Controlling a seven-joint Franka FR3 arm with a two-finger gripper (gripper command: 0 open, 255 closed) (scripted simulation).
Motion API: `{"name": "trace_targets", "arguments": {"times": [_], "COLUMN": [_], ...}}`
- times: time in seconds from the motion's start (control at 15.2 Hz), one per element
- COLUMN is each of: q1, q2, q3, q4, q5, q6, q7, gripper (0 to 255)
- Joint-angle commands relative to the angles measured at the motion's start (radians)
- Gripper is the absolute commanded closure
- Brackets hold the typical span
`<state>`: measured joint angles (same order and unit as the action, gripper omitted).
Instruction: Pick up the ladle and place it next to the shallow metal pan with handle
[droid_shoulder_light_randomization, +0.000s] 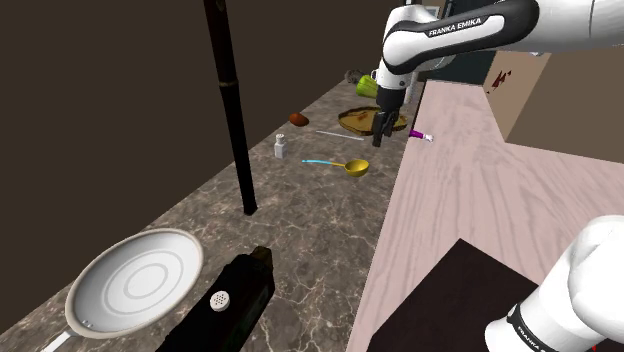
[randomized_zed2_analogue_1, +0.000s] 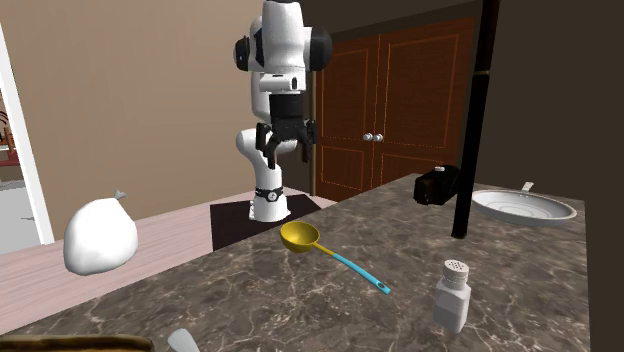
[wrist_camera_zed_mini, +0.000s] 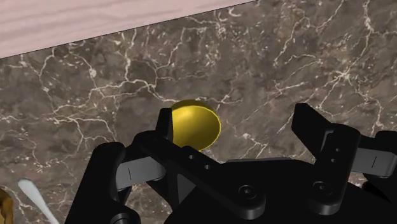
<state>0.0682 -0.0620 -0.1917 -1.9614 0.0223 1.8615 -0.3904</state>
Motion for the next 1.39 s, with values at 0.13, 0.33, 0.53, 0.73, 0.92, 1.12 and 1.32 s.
{"name": "trace_targets", "arguments": {"times": [0.13, 0.33, 0.53, 0.73, 0.92, 1.12, 1.32], "q1": [-0.003, -0.012, -0.024, -0.039, -0.046, -0.043, -0.04], "q2": [0.162, 0.289, 0.418, 0.553, 0.626, 0.629, 0.634], "q3": [-0.005, 0.001, 0.013, 0.03, 0.041, 0.042, 0.044], "q4": [0.115, 0.222, 0.343, 0.484, 0.554, 0.518, 0.486], "q5": [0.051, 0.088, 0.12, 0.145, 0.156, 0.158, 0.161], "q6": [0.012, 0.006, -0.012, -0.043, -0.052, -0.014, 0.024], "q7": [-0.075, -0.124, -0.165, -0.197, -0.212, -0.214, -0.216], "gripper": [0, 0, 0, 0, 0, 0, 0]}}
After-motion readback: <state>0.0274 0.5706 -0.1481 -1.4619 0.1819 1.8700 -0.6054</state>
